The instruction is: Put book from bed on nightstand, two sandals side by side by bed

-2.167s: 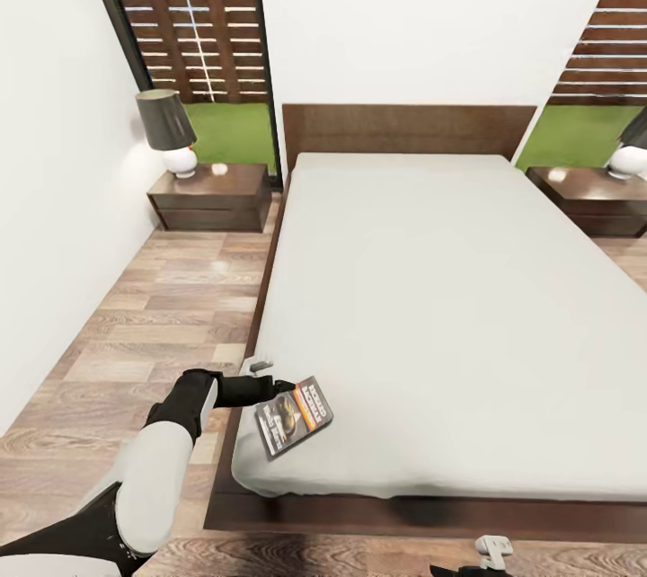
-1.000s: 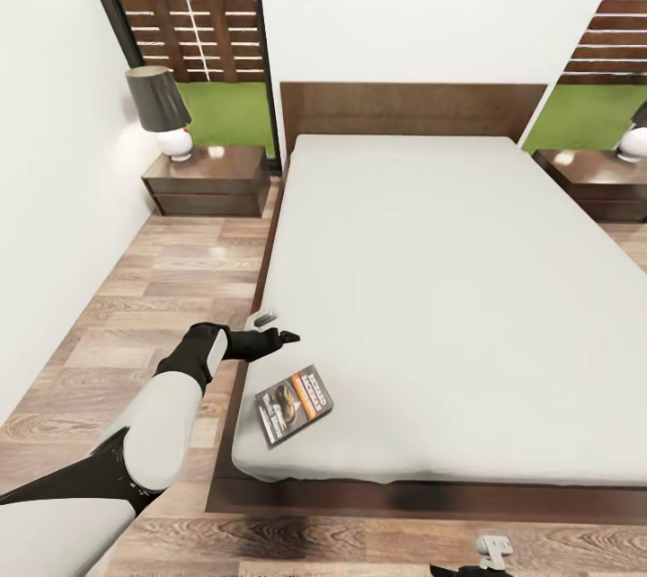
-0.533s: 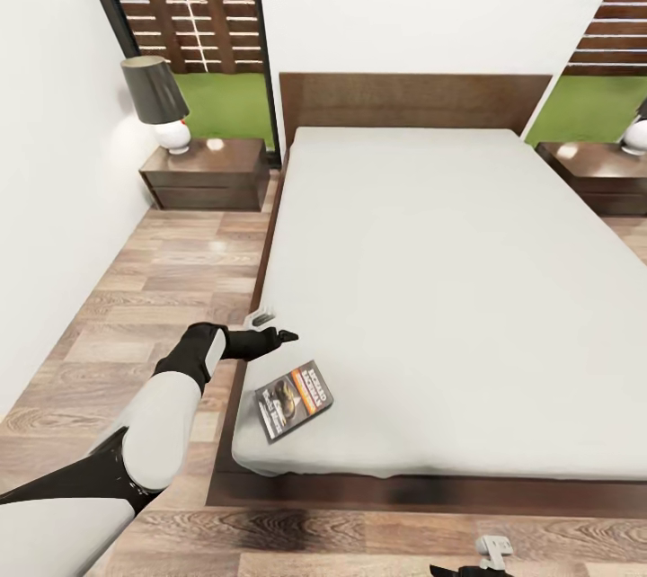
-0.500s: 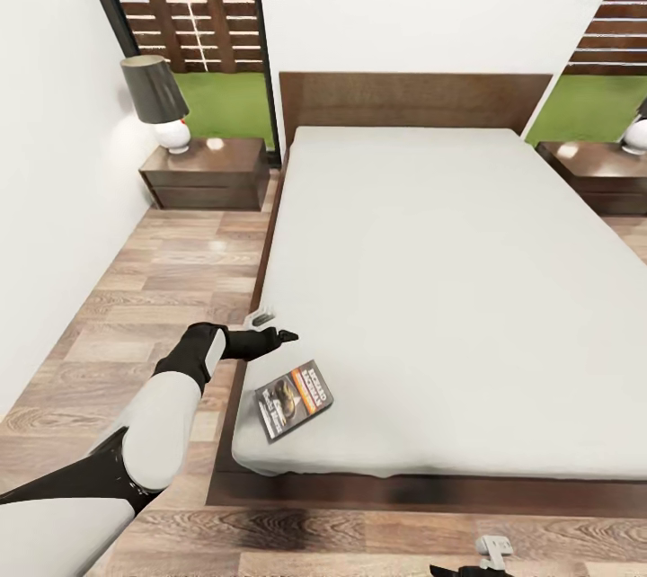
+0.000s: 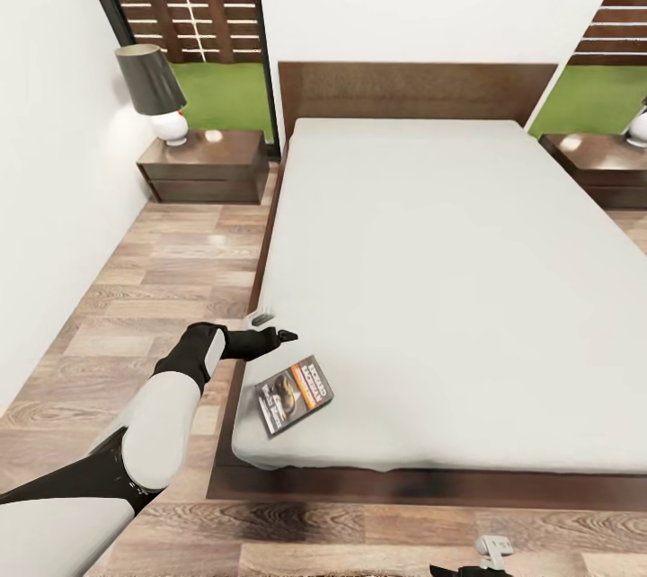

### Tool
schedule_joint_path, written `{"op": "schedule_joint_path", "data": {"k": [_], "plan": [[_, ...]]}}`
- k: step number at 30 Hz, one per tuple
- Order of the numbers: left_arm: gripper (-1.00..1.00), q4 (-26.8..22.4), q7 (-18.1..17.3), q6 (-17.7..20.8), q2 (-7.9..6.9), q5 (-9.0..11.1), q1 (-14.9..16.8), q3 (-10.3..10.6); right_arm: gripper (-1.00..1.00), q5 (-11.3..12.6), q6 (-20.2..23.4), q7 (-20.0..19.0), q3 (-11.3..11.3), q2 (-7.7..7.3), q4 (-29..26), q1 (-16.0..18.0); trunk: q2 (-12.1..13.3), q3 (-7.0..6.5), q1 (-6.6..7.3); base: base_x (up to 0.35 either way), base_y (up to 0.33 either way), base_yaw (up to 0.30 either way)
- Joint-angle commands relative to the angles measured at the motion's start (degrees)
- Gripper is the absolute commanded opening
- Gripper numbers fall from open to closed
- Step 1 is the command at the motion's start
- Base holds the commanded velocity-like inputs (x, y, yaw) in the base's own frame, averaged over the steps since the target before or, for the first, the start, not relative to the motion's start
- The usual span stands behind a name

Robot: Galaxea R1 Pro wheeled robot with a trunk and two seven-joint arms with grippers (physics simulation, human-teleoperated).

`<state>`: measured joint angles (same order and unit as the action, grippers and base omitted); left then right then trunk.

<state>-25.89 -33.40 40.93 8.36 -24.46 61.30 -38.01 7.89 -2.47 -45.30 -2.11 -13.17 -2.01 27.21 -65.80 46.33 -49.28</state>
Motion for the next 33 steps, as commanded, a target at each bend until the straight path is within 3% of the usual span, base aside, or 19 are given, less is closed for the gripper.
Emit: {"op": "schedule_joint_path", "data": {"k": [1,26,33], "plan": [[1.00,-0.1,-0.4,0.3,0.07,-0.6,0.0,-0.5,1.00,0.0,-0.1,-0.2,-0.2,-0.01,0.1,0.0,0.0,0.12,0.00,0.000,0.000,0.000],[1.00,0.0,-0.4,0.3,0.16,-0.5,0.0,-0.5,1.00,0.1,-0.1,-0.3,-0.2,-0.03,0.1,0.0,0.0,0.28,0.00,0.000,0.000,0.000],[1.00,0.0,-0.5,0.3,0.17,-0.5,0.0,-0.4,1.00,0.1,-0.1,-0.3,-0.2,-0.05,0.1,0.0,-2.8,1.53,-1.54,0.000,0.000,0.000]]}}
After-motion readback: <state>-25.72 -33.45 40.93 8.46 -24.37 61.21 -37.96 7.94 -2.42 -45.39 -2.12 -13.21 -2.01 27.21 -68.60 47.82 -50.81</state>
